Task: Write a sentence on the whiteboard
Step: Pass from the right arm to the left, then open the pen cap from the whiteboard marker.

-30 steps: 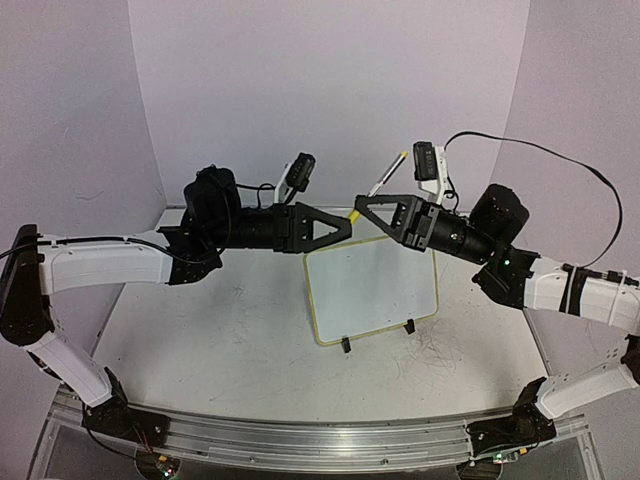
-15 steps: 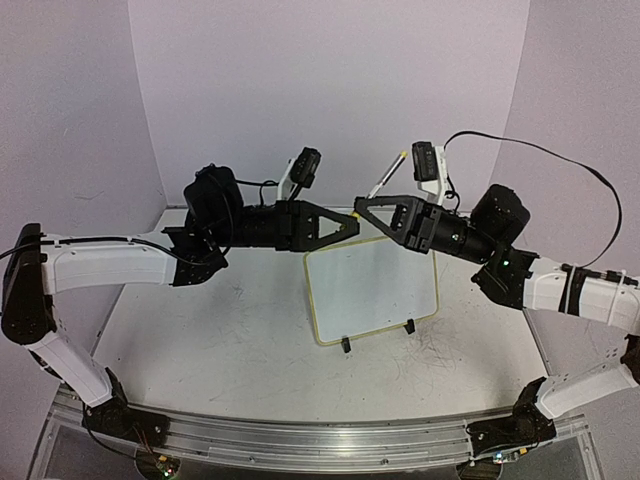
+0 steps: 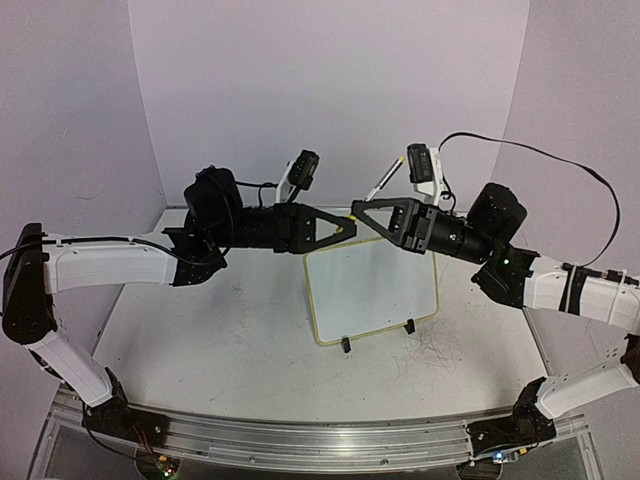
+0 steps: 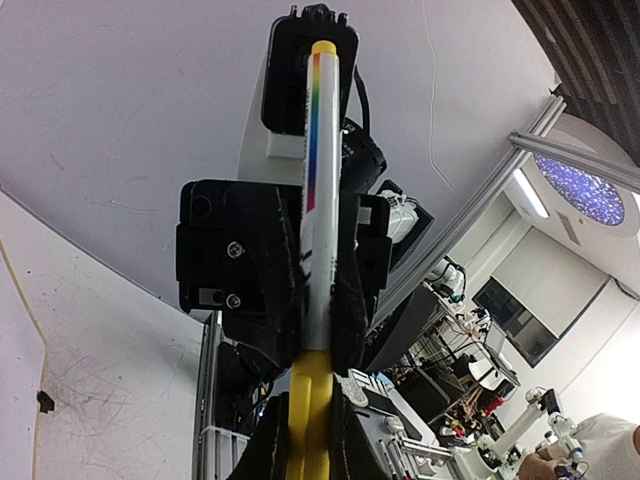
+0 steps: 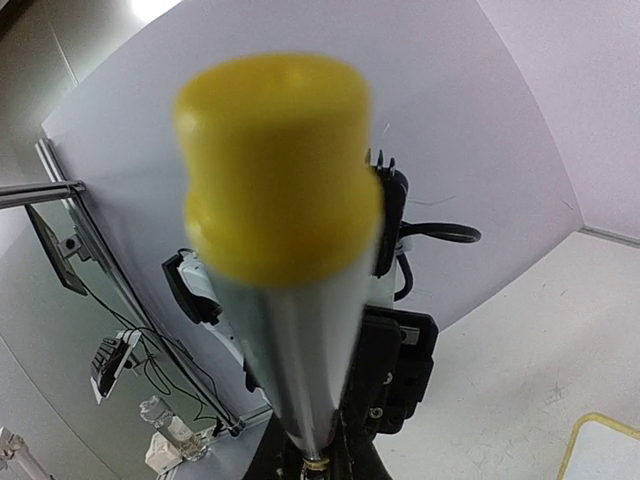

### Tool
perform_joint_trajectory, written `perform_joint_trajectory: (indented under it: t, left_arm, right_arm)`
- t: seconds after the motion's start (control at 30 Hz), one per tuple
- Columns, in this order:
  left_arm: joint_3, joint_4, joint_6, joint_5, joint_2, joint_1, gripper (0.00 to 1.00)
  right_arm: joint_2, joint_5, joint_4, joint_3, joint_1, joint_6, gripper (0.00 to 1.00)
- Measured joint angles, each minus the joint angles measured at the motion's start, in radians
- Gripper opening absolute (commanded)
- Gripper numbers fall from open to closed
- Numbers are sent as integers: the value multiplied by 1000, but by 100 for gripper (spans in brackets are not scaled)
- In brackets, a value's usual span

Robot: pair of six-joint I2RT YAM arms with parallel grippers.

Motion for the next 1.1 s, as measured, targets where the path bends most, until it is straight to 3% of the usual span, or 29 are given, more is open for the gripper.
perform_joint_trajectory:
  t: [0.13, 0.2, 0.27, 0.37, 0.63, 1.1]
  left_arm:
    - [-39, -3, 9, 12, -1, 25, 0]
    - [-57, -15, 18, 24, -5, 40, 0]
    - [-73, -41, 32, 30, -15, 61, 0]
    - [-90, -77, 54, 32, -35, 88, 0]
    - [-100, -98, 79, 45, -60, 92, 0]
    - [-100, -108, 78, 54, -60, 87, 0]
  right_arm:
    - [0, 33, -162, 33, 4, -57, 23]
    - [0, 43, -242, 48, 4, -99, 41]
    - [-1, 45, -294, 59, -2, -132, 65]
    - [-23, 46, -358, 60, -12, -172, 77]
    - [-55, 47, -333, 60, -23, -126, 68]
    - [101, -14, -43, 49, -23, 104, 33]
